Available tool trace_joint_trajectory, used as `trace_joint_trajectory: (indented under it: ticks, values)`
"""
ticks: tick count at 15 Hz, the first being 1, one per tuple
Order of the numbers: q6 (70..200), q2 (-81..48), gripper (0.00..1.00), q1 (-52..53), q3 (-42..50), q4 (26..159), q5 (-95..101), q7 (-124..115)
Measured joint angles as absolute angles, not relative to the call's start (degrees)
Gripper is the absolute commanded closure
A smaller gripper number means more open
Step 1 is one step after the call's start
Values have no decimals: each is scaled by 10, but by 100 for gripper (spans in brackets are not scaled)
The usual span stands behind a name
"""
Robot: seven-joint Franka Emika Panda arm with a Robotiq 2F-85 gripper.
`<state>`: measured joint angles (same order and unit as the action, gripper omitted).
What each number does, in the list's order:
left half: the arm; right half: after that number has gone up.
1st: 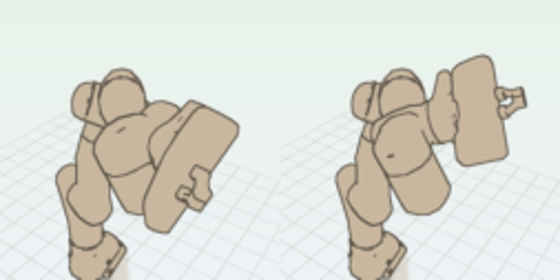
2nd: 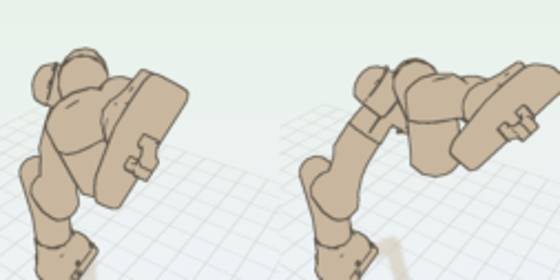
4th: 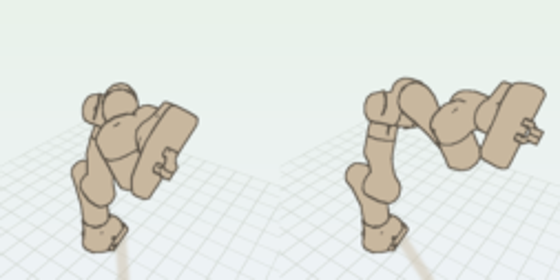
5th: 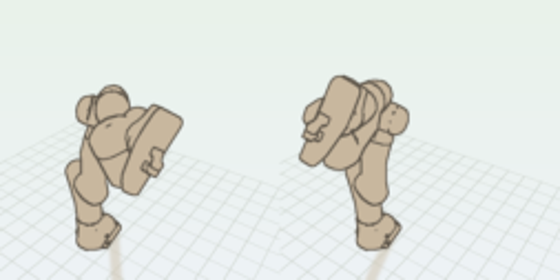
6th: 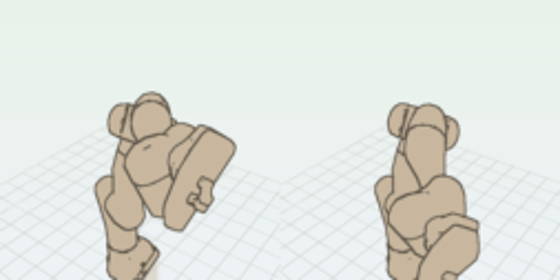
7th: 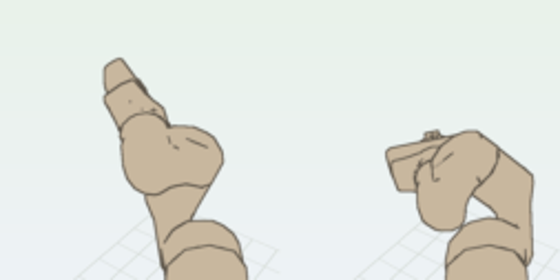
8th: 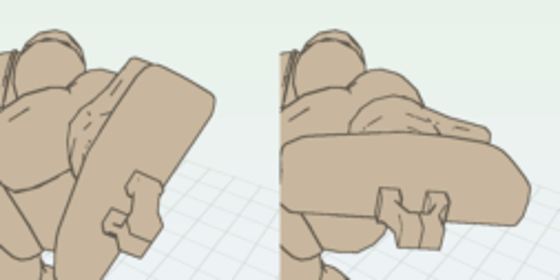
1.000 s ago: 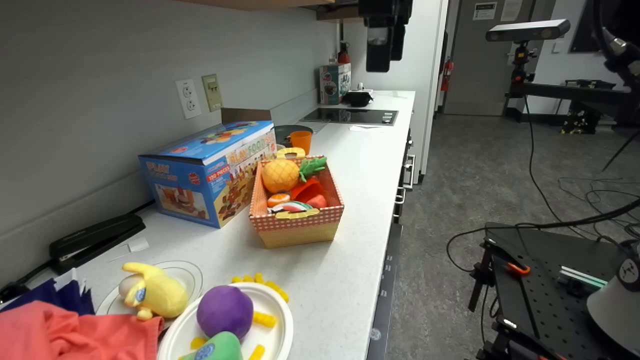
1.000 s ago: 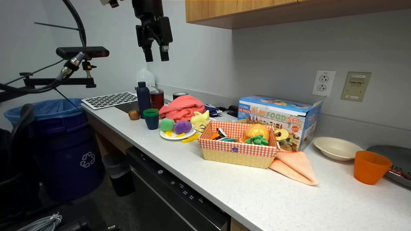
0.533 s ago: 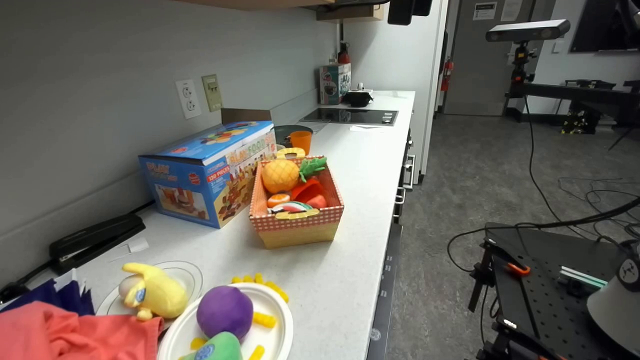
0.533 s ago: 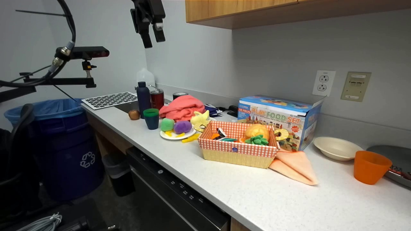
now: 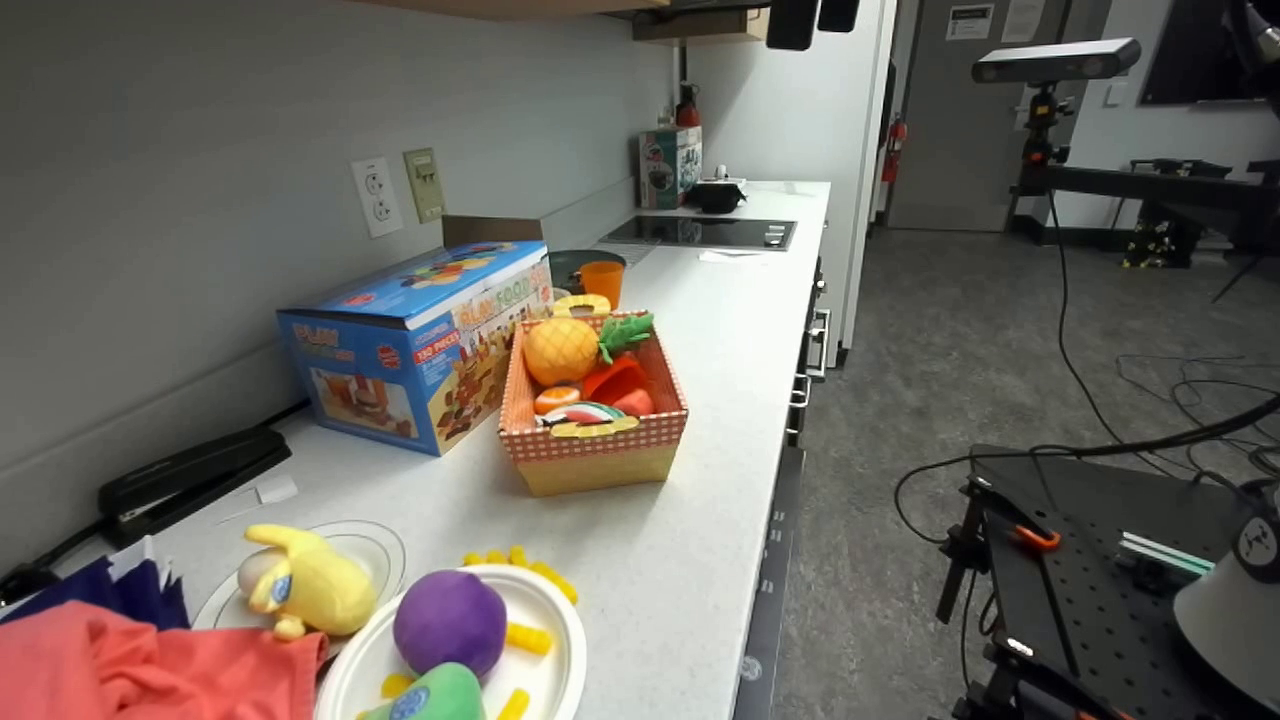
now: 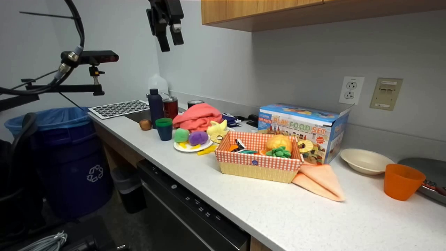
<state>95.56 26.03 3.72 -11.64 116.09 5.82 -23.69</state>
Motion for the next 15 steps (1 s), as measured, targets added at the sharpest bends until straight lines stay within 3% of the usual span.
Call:
trace_joint_trajectory:
  ticks: [15]
  values:
    - [1004, 199, 0, -58, -46, 1031, 167, -257]
